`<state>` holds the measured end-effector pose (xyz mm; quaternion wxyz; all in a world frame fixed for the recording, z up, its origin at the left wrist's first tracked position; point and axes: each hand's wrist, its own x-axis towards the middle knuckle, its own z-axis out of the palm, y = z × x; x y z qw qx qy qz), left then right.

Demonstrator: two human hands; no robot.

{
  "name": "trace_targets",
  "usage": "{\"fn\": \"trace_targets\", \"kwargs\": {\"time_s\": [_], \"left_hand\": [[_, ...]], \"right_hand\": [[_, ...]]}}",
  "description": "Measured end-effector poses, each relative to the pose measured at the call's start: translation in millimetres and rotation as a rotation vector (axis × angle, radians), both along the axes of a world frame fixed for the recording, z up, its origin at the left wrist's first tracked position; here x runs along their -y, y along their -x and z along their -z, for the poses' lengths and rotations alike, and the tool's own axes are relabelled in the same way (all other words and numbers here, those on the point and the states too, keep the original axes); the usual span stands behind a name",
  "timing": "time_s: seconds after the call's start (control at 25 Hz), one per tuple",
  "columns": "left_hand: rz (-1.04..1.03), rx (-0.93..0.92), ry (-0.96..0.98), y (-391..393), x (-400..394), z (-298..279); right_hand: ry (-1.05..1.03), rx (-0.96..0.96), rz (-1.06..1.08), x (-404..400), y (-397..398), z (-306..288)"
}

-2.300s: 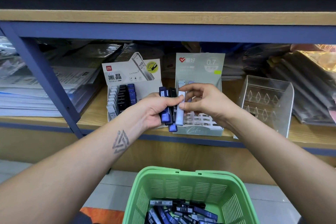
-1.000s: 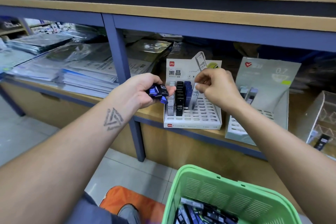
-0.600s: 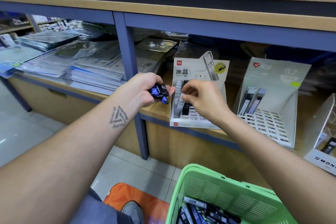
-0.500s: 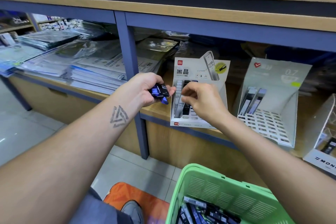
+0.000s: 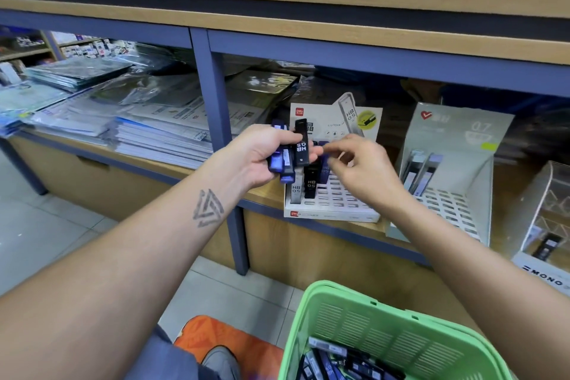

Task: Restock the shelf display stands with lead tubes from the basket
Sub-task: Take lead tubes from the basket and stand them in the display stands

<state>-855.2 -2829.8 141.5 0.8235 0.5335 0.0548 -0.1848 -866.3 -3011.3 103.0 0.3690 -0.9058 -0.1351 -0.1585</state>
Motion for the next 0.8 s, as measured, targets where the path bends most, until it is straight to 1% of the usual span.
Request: {"fn": "trace_targets", "kwargs": {"time_s": [0.04, 0.12, 0.16, 0.2, 0.32, 0.4, 0.6, 0.72, 0.8], "left_hand": [[0.032, 0.018, -0.023, 2, 8, 2], [0.105, 0.059, -0.079, 6, 25, 7], [0.148, 0.075, -0.101, 8, 34, 9], [0.195, 0.087, -0.116, 11, 43, 11], [0.324, 0.103, -0.153, 16, 65, 17], [0.368, 0.100, -0.172, 17, 75, 20], [0.357, 0.046, -0.219, 12, 81, 22], [0.309, 0.039, -0.261, 7, 74, 18], [0.221, 0.069, -0.294, 1, 67, 15]], "right_hand": [[-0.166, -0.076, 0.013, 8, 2, -6], [-0.479, -0.242, -0.037, 25, 9, -13], [-0.574, -0.299, -0.069, 32, 12, -15], [-0.622, -0.331, -0.082, 40, 14, -14], [-0.698, -0.367, -0.059, 61, 16, -6], [-0.765, -0.376, -0.036, 73, 18, -2], [-0.858, -0.290, 0.047, 86, 15, -6], [-0.804, -0.247, 0.073, 88, 11, -7], [-0.689, -0.251, 0.044, 90, 10, -6]]}}
